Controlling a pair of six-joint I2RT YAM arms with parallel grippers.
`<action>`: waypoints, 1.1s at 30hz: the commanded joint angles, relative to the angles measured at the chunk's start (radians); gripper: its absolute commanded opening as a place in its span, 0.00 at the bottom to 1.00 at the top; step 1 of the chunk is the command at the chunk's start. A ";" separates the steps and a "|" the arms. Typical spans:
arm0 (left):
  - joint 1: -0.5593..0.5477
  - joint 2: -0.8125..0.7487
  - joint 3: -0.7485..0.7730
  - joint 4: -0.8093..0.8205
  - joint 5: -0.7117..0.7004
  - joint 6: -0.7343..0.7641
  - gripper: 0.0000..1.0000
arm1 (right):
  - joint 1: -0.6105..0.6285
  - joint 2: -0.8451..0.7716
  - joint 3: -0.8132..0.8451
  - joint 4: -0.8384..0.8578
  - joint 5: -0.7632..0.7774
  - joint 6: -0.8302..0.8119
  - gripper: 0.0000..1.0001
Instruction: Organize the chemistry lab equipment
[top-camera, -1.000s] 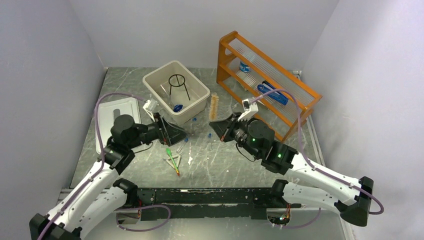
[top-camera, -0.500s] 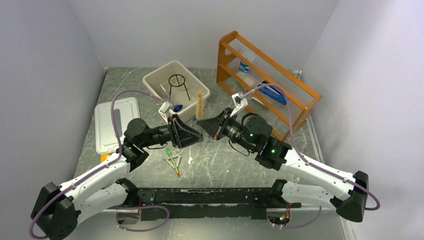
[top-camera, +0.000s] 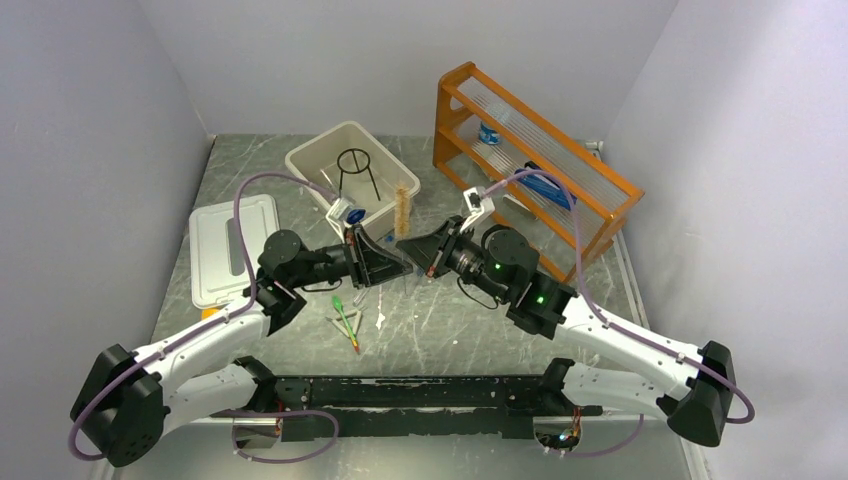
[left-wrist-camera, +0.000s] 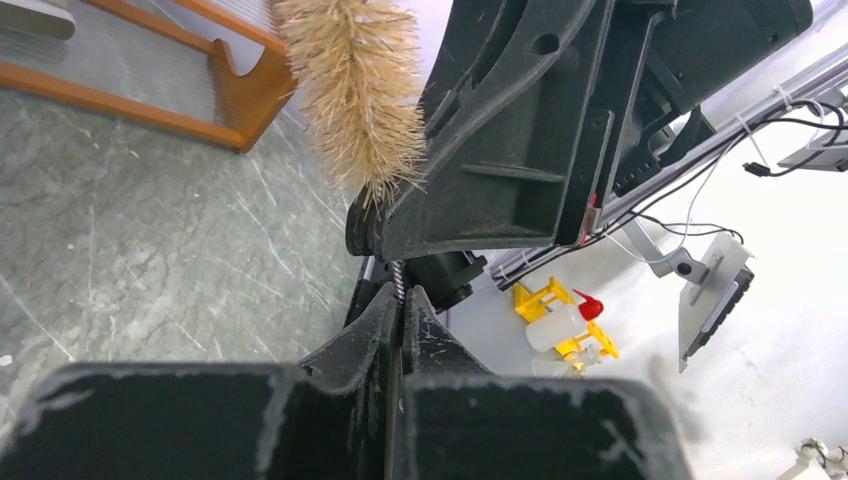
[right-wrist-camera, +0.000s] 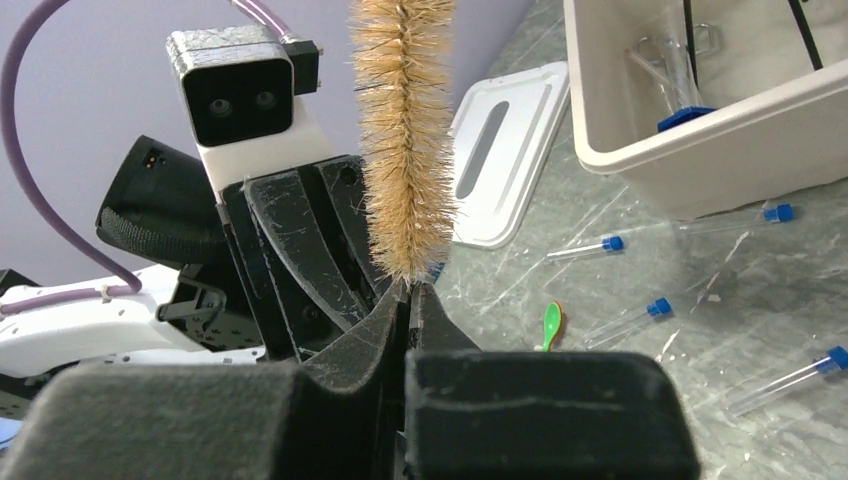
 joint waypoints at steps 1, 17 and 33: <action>-0.006 0.001 0.056 -0.046 -0.025 0.046 0.05 | -0.007 0.017 0.006 -0.006 -0.013 -0.005 0.13; 0.001 0.070 0.617 -1.100 -0.942 0.202 0.05 | -0.015 -0.050 0.113 -0.288 0.277 0.035 0.66; 0.155 0.624 1.036 -1.453 -1.152 -0.176 0.05 | -0.014 0.132 0.110 -0.316 0.270 0.010 0.62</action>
